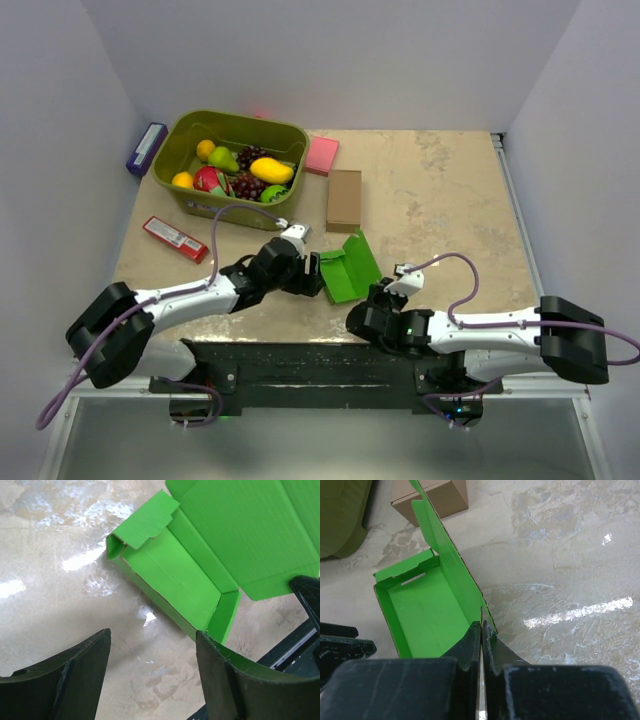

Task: Fold the paper box

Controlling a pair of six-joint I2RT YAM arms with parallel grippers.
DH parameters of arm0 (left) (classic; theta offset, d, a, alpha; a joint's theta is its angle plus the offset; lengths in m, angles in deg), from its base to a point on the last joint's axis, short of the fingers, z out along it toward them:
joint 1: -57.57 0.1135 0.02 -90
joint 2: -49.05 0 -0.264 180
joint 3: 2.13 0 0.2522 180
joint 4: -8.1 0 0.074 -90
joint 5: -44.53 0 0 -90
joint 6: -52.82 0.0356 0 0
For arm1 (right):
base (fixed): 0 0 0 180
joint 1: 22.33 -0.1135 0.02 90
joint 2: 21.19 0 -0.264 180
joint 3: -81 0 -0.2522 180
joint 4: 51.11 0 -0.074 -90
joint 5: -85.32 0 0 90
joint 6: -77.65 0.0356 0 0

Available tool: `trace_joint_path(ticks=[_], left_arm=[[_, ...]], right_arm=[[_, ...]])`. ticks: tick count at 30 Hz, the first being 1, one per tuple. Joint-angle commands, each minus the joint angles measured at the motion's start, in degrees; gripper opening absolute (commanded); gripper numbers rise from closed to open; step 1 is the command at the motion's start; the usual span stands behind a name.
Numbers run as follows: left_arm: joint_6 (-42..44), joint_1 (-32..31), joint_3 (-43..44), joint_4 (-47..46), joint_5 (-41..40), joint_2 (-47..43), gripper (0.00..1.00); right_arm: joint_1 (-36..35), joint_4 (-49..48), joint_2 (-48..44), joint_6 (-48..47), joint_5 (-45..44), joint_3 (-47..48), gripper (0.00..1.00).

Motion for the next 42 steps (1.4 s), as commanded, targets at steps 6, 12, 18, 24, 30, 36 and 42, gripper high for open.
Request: trace_joint_path(ticks=[6, 12, 18, 24, 30, 36, 42], left_arm=[[2.53, 6.04, 0.63, -8.85, 5.25, -2.9, 0.71], [7.26, 11.4, 1.69, -4.9, 8.85, -7.91, 0.71], [15.77, 14.92, 1.61, -7.26, 19.73, -8.88, 0.7], [18.18, 14.92, 1.87, -10.08, 25.21, -4.58, 0.69], [17.83, 14.48, 0.73, -13.24, 31.44, -2.02, 0.63], [17.56, 13.69, 0.38, -15.09, 32.23, -0.36, 0.54], [17.83, 11.76, 0.64, -15.53, 32.41, 1.75, 0.35]], right_arm=[[-0.19, -8.38, -2.23, -10.68, 2.63, -3.54, 0.0], [-0.19, -22.92, -16.02, -39.8, 13.35, -9.44, 0.0], [-0.19, -23.79, -22.28, -45.26, 20.56, -12.25, 0.0], [-0.19, -23.79, -22.37, -46.4, 22.23, -11.82, 0.0], [-0.19, -23.88, -22.2, -46.14, 21.89, -11.99, 0.0], [-0.19, -24.14, -21.67, -46.05, 21.62, -11.9, 0.0], [-0.19, -24.23, -19.48, -45.88, 20.92, -11.12, 0.0]])
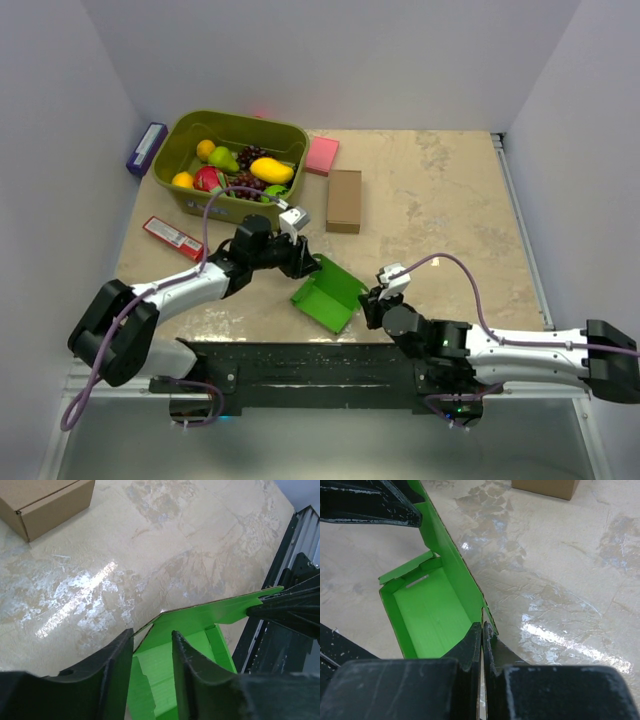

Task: Fold the paper box

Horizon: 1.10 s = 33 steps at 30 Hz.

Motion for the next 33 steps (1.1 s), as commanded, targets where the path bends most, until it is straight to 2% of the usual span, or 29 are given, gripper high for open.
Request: trace_joint_path(ticks=[1, 2, 11, 16, 23, 26, 29, 33], left_arm=[[0.82, -1.84, 0.6, -2.62, 1.66, 1.1, 0.33], [0.82, -2.1, 0.77, -2.26, 1.14, 1.19, 0.29], [1.09, -7.9, 3.41, 1.43, -6.07, 3.56, 0.17], [-1.63, -10.71, 4.29, 3.63, -15.38, 4.18, 0.0], [-8.92, -15.28, -0.45, -4.36, -24.35, 2.07, 0.0], [-9.99, -16.6, -1.86, -8.14, -27.25, 1.63, 0.0], [-9.12, -16.78, -0.81, -8.59, -28.66, 0.75, 0.0], [-6.65, -16.7, 0.95, -8.41, -33.14, -1.27, 0.0]], right_arm=[[-0.12, -2.53, 1.68, -0.42, -1.62, 0.71, 0.0], [-0.12, -2.26, 2.12, -0.15, -2.4, 0.97, 0.0], [-0.21, -1.12, 10.55, 1.26, -5.93, 5.81, 0.0], [-0.12, 0.2, 16.88, 5.64, -9.09, 10.72, 0.0], [-0.38, 5.82, 29.45, 18.99, -12.07, 19.86, 0.0], [-0.47, 13.98, 33.41, 22.86, -16.01, 25.22, 0.0], [-0.39, 18.04, 33.68, 22.18, -19.53, 28.22, 0.0], [0.49, 14.8, 31.84, 17.52, -21.39, 28.66, 0.0]])
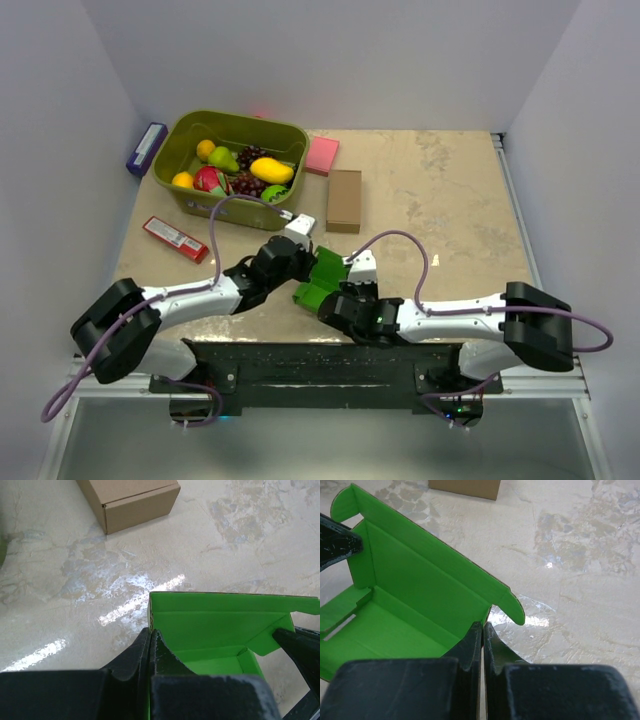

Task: Fold the paper box

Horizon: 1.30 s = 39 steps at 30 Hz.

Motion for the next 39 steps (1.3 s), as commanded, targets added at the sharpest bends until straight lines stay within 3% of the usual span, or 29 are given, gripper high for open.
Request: trace_joint_path(ticks=[1, 7, 14, 19, 26, 29, 33, 39], left_arm=[[-0.6, -3.08, 2.09, -6.53, 2.64, -3.89, 0.0], [-0.41, -3.08, -4.67, -19.43, 0.08, -5.57, 0.0], [0.2, -4.92, -14.52, -35.52, -7.02, -3.37, 0.0], [1.34, -7.03, -17.95, -40.28, -11.43, -1.97, 0.0], [3.01, -10.72, -20.15, -43.54, -18.63, -0.91, 0.0], [4.94, -11.16, -20.42, -43.45, -19.61, -0.82, 0.0], [8.98, -11.34, -20.15, -42.84, -19.26, -0.74, 0.0], [13.11, -11.87, -20.24, -42.57, -19.78, -0.82, 0.0]], right_arm=[[1.1, -8.09, -1.93, 0.08, -2.71, 4.31, 0.0], [3.66, -13.01, 0.61, -0.19, -5.95, 4.05, 0.0], [3.66, -11.98, 6.32, 6.47, -9.3, 5.54, 0.0], [3.66, -6.09, 7.91, 15.86, -7.99, 5.46, 0.0], [3.05, -2.13, 5.63, 17.48, -4.39, 4.66, 0.0], [2.78, -0.72, 1.86, 16.95, -2.19, 3.44, 0.14], [2.69, 2.62, -4.73, 17.47, 4.04, 1.68, 0.45], [2.78, 6.93, -18.53, 21.07, 12.4, 0.18, 0.67]])
